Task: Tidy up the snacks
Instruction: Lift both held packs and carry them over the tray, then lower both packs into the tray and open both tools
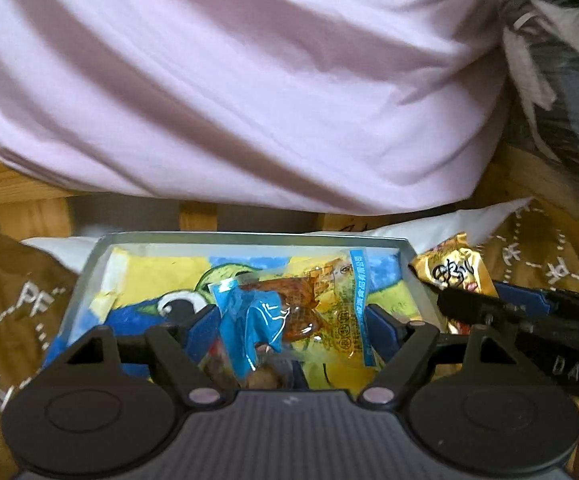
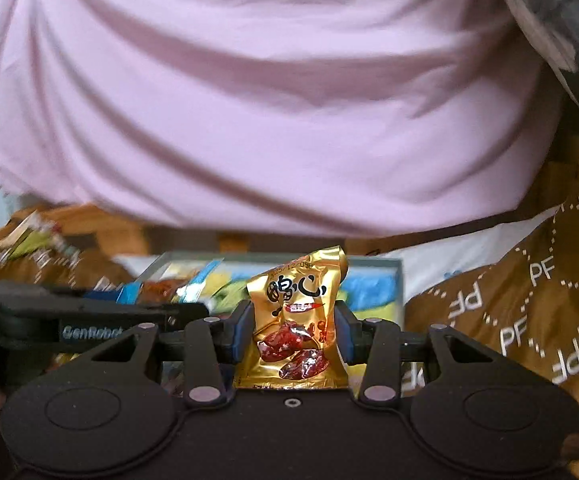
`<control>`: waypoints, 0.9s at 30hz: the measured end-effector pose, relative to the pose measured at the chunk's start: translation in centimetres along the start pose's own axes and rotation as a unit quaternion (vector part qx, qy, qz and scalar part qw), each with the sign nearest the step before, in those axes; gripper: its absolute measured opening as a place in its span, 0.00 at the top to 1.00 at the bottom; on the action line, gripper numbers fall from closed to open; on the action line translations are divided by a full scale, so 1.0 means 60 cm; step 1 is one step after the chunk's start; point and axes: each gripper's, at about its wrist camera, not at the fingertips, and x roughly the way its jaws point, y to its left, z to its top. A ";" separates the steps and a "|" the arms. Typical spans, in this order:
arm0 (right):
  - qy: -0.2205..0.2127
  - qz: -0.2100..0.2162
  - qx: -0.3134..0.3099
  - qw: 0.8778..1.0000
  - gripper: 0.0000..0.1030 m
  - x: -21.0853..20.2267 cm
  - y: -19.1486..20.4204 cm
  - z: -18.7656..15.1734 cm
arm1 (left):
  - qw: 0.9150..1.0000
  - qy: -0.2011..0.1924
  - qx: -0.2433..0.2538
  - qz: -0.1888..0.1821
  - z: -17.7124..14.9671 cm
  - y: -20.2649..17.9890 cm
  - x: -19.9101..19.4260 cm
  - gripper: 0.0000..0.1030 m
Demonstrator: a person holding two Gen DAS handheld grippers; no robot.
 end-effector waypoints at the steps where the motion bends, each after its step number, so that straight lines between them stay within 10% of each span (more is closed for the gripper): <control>1: 0.002 -0.001 0.012 1.000 0.57 0.015 -0.012 0.004 | 1.000 0.004 0.004 0.003 0.003 -0.002 0.012 0.21; 15: 0.048 0.004 0.005 0.999 0.56 0.135 -0.048 -0.002 | 0.995 0.072 0.053 0.038 -0.011 -0.015 0.121 0.16; 27: 0.049 -0.001 0.008 0.999 0.39 0.144 -0.057 -0.001 | 0.996 0.057 0.044 0.049 -0.034 0.003 0.106 0.04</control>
